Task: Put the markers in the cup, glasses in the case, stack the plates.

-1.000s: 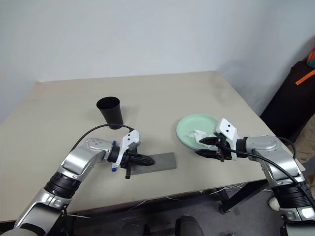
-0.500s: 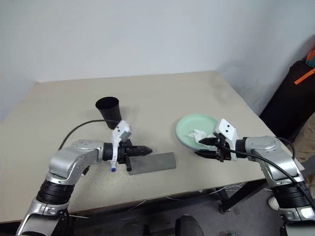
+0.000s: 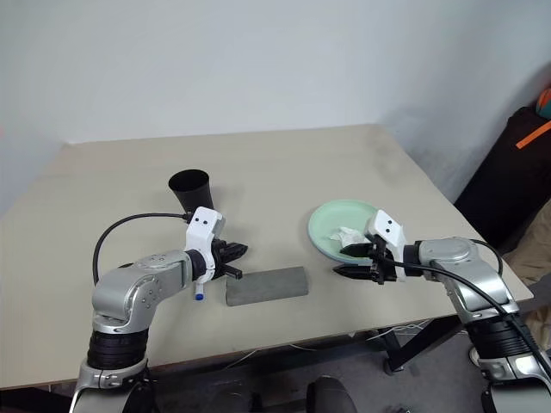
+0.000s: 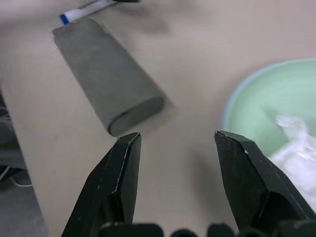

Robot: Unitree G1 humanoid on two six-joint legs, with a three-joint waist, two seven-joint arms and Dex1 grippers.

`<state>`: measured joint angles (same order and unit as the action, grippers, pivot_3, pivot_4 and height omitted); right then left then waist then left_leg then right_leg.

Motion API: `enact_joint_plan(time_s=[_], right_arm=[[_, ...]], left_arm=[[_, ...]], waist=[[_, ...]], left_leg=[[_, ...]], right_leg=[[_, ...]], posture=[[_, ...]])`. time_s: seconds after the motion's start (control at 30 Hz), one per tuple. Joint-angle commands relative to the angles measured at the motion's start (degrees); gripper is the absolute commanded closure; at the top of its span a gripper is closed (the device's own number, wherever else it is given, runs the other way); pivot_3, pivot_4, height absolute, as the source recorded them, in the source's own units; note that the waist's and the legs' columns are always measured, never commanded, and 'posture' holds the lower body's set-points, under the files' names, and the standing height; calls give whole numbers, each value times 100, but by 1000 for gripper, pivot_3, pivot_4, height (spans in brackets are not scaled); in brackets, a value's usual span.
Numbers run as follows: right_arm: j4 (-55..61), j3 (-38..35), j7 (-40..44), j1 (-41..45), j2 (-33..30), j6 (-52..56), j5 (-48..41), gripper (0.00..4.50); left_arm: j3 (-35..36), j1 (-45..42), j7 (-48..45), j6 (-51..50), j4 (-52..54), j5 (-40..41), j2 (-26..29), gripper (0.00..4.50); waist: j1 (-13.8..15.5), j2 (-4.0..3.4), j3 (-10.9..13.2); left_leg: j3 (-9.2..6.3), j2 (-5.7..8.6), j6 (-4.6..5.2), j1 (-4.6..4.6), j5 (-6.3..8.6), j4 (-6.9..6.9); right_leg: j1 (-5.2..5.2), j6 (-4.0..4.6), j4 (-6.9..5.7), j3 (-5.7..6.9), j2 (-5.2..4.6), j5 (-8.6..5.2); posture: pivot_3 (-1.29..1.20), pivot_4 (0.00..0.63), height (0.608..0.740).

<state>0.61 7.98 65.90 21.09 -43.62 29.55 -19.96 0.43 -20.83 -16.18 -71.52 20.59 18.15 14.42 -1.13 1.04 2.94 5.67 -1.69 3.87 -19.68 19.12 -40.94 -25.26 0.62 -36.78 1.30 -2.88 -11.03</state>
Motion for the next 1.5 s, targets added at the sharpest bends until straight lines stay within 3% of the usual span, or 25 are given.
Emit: enact_joint_plan(time_s=[0.03, 0.33, 0.57, 1.0, 1.5], right_arm=[[21, -57, 55, 189, 11, -66, 14, 1923], [-119, 28, 133, 289, 34, -94, 65, 1923], [-147, 70, 153, 306, 56, -103, 96, 1923], [-190, 56, 129, 330, 70, -133, 113, 1923], [-143, 37, 106, 300, 78, -95, 104, 1923]], left_arm=[[-16, -93, 529, -173, 317, -273, -151, 3211], [161, -402, 1550, -443, 203, -818, -683, 144], [552, -942, 1802, -1436, 177, -970, -930, 144], [1304, -1292, 2303, -2083, 23, -1506, -1501, 144], [1180, -1010, 2454, -2098, -183, -1820, -1641, 144]], waist=[[0, 0, 0], [4, 2, 0], [-8, 2, 0], [-6, 3, 1], [-10, 3, 1]], left_leg=[[0, 0, 0, 0, 0, 1], [2, 2, -1, -1, 0, 1], [1, 4, 1, -1, 1, 2], [0, 4, -8, -2, -3, 3], [-1, 3, -11, -2, -1, 5]], right_leg=[[0, 0, 0, 0, 0, 0], [0, 0, 1, -2, -1, 0], [-1, -1, 1, -2, 0, 1], [-1, -2, 2, -3, -1, 1], [-4, -2, 2, -3, -3, 2]], posture=[[0, 0, 740], [0, 0, 740], [0, 0, 740], [0, 0, 740], [0, 0, 740]])
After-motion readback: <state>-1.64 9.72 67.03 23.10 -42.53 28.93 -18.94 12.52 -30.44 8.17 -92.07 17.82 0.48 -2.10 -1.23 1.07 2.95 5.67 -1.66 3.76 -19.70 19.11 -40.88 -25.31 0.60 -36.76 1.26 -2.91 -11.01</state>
